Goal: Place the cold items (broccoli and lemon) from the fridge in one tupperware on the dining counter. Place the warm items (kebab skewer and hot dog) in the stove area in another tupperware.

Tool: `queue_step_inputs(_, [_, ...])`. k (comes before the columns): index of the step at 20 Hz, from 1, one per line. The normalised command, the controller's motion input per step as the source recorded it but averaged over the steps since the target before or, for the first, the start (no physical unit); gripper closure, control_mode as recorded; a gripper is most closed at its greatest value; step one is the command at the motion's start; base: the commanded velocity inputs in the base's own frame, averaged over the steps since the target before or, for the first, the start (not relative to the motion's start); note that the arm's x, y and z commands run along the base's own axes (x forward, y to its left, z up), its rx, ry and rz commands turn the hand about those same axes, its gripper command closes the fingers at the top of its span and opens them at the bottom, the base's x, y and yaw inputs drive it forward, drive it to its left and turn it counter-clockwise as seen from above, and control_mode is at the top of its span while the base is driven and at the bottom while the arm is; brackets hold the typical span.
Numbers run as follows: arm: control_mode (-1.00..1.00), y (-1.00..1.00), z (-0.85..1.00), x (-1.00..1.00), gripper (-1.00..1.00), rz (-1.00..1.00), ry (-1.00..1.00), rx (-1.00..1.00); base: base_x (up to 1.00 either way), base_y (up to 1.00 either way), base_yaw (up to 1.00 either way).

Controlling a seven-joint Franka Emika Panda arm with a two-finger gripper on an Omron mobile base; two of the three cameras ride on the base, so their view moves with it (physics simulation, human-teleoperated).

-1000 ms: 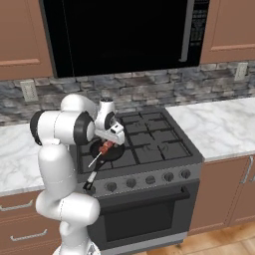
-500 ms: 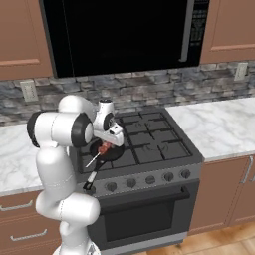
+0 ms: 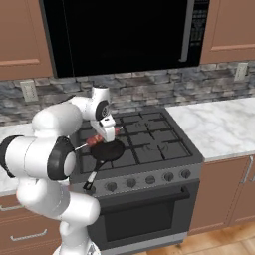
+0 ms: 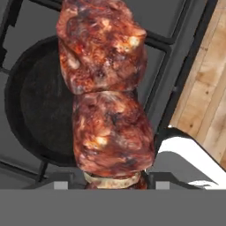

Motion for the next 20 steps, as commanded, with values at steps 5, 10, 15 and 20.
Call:
queue_step_inputs(5, [-1.0,-0.11,0.74,-1.0,1.0,-0.29,0.09,0.04,0.0,0.0,0.0])
queue_step_inputs(10, [-1.0,-0.02,0.54,-1.0,1.0,-0.18,0.04,-0.02,0.0,0.0,0.0])
queue_step_inputs(15, [-1.0,0.02,0.3,-1.0,1.0,-0.1,0.0,-0.1,0.0,0.0,0.0])
queue_step_inputs(20, [-1.0,0.14,0.44,-1.0,1.0,-0.05,0.0,-0.09,0.0,0.0,0.0])
